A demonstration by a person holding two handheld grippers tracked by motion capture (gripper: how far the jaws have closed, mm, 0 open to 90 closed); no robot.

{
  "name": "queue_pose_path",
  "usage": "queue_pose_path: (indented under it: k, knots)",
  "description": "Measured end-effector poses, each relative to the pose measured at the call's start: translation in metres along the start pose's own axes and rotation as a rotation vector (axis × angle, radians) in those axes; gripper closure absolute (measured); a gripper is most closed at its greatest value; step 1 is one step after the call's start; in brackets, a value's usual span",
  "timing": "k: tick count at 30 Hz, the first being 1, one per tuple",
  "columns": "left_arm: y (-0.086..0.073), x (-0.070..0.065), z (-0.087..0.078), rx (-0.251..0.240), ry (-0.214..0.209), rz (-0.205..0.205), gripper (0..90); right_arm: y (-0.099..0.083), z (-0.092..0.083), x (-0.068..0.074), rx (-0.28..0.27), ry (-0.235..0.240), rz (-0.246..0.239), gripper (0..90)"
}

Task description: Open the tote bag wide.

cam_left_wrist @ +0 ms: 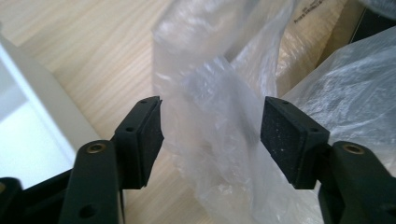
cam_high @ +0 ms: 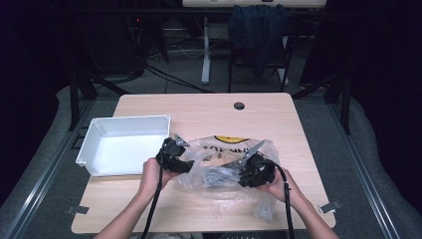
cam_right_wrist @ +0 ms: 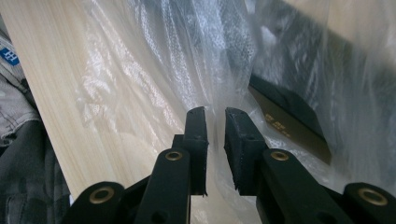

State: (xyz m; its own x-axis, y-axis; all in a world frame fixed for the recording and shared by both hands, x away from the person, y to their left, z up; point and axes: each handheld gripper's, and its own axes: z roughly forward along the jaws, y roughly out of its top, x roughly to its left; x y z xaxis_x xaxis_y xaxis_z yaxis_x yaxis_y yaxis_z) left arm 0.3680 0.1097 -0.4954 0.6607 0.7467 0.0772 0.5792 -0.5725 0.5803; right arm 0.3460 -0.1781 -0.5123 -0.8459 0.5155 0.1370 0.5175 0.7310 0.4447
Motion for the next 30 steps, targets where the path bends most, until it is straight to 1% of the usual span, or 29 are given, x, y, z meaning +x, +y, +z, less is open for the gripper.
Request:
queue_pose_path:
  k: [2,4,6,7,8,9,10,11,13,14,16,17,18,19,20,21,22,23,24,25,26,27,28,29,30]
  knots:
    - [0.001,0.0,-0.005,-0.01,0.007,0.001,36.6,0.001,0.0,0.0,-0.003,-0.007,-0.002,79.7]
    - [0.001,0.0,-0.013,-0.023,0.006,0.004,36.6,0.001,-0.001,0.0,-0.01,-0.012,0.012,80.0]
    - [0.002,-0.004,-0.02,-0.039,-0.011,0.016,36.1,0.001,-0.001,-0.001,-0.01,-0.016,0.011,80.4]
    - [0.002,-0.008,-0.023,-0.044,-0.032,0.026,36.2,0.001,-0.001,-0.002,-0.012,-0.016,0.014,80.6]
    - [0.002,-0.012,-0.025,-0.043,-0.061,0.034,36.2,0.001,-0.001,-0.002,-0.007,-0.021,0.014,80.8]
    - [0.002,-0.017,-0.026,-0.042,-0.096,0.046,36.7,0.001,-0.001,-0.002,-0.01,-0.014,0.017,80.8]
    - [0.001,-0.023,-0.026,-0.034,-0.127,0.061,37.3,0.002,0.0,-0.002,-0.007,-0.013,0.019,80.8]
    - [0.0,-0.03,-0.025,-0.023,-0.145,0.084,38.1,0.002,0.0,-0.002,-0.001,-0.014,0.015,80.3]
    - [-0.004,-0.04,-0.02,-0.001,-0.198,0.098,40.0,0.002,-0.001,-0.002,-0.011,-0.006,0.016,75.1]
    - [-0.006,-0.045,-0.015,0.016,-0.201,0.119,42.0,0.002,-0.003,-0.002,-0.018,-0.011,0.016,70.6]
    - [-0.009,-0.052,-0.009,0.04,-0.192,0.146,44.2,0.002,-0.011,-0.002,-0.063,-0.024,0.016,62.5]
    - [-0.01,-0.055,-0.005,0.052,-0.196,0.158,44.6,0.002,-0.018,-0.003,-0.091,-0.034,0.019,56.3]
    - [-0.011,-0.057,-0.003,0.052,-0.195,0.162,45.2,0.002,-0.027,-0.005,-0.137,-0.053,0.017,50.9]
    - [-0.011,-0.059,-0.001,0.054,-0.179,0.172,45.6,0.002,-0.033,-0.005,-0.158,-0.069,0.021,48.6]
    - [-0.011,-0.061,0.0,0.057,-0.173,0.178,45.9,0.001,-0.041,-0.006,-0.195,-0.107,0.026,44.8]
    - [-0.011,-0.061,0.001,0.056,-0.167,0.183,46.3,0.0,-0.047,-0.007,-0.215,-0.156,0.035,42.0]
    - [-0.011,-0.061,0.002,0.061,-0.157,0.193,48.1,-0.002,-0.052,-0.008,-0.232,-0.206,0.028,40.6]
    - [-0.011,-0.061,0.004,0.067,-0.161,0.195,50.0,-0.003,-0.056,-0.01,-0.244,-0.255,0.031,38.9]
    - [-0.013,-0.062,0.007,0.073,-0.168,0.19,52.5,-0.004,-0.057,-0.013,-0.22,-0.304,0.04,37.0]
    - [-0.013,-0.062,0.009,0.094,-0.175,0.207,55.4,-0.006,-0.055,-0.019,-0.193,-0.303,0.059,36.8]
    - [-0.015,-0.063,0.012,0.105,-0.172,0.212,57.8,-0.008,-0.052,-0.025,-0.169,-0.309,0.085,36.4]
    - [-0.016,-0.064,0.015,0.116,-0.167,0.221,59.0,-0.01,-0.048,-0.03,-0.15,-0.319,0.104,37.2]
    - [-0.017,-0.066,0.017,0.116,-0.163,0.224,61.3,-0.012,-0.044,-0.035,-0.139,-0.321,0.116,38.7]
    - [-0.017,-0.066,0.019,0.118,-0.16,0.231,63.7,-0.014,-0.041,-0.04,-0.128,-0.308,0.132,42.2]
    - [-0.017,-0.067,0.021,0.117,-0.157,0.228,65.9,-0.016,-0.04,-0.043,-0.123,-0.31,0.147,46.7]
